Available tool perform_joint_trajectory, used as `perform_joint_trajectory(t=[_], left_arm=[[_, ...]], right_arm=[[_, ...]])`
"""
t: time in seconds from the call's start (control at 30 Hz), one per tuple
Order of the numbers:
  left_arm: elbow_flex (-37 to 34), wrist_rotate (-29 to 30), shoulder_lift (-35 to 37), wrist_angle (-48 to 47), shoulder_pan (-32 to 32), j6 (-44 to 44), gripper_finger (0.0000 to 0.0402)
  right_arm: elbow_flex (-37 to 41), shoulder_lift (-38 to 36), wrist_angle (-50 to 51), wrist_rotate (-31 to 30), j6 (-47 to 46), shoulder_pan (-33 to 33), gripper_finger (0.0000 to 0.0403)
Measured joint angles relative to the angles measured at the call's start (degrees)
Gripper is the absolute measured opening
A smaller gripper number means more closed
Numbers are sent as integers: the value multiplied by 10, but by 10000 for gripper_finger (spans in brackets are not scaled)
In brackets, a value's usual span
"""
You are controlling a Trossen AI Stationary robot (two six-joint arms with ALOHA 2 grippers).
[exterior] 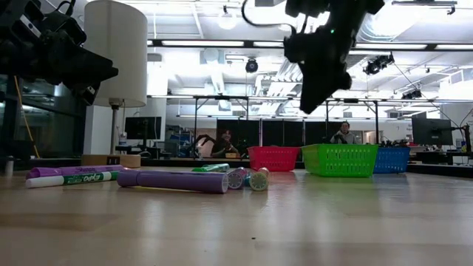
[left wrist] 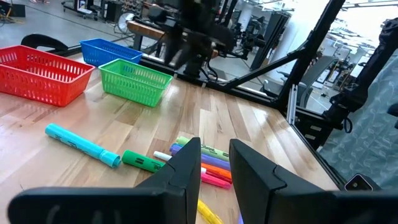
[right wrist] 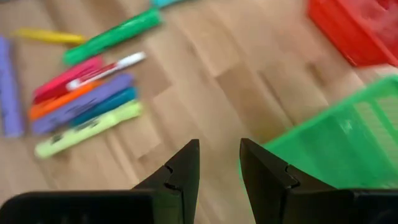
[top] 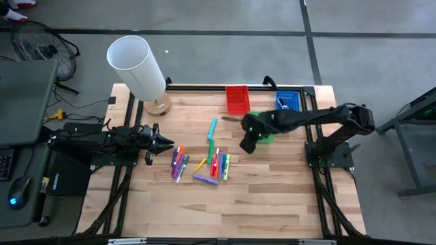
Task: Pick & Place Markers
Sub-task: Put the light green highlighter in the red bin
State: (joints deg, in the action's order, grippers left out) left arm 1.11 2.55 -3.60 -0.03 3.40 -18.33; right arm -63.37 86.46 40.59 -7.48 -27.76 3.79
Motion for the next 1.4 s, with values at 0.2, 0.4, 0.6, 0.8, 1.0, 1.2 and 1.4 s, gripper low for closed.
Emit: perform_joint_trajectory(t=[0.2, 0.4, 0.6, 0.8, 1.0, 1.2, 1.4], left_arm=[[0, 0, 0, 0, 0, 0, 83], [0, 0, 0, 0, 0, 0, 83], [0, 0, 0, 0, 0, 0, 83], [0, 0, 0, 0, 0, 0, 83], [0, 0, 0, 0, 0, 0, 83], [0, 0, 0, 0, 0, 0, 83], [0, 0, 0, 0, 0, 0, 83]], right_arm=[[0, 0, -21, -36, 1, -57, 103], [10, 0, -54, -48, 29, -90, 103], [61, 2, -167, -31, 113, -116, 103], [81, 31, -194, 15, 239, -137, 103], [65, 75, -211, 69, 406, -141, 103], [10, 126, -211, 100, 498, -135, 103], [-53, 177, -184, 124, 592, -134, 103]])
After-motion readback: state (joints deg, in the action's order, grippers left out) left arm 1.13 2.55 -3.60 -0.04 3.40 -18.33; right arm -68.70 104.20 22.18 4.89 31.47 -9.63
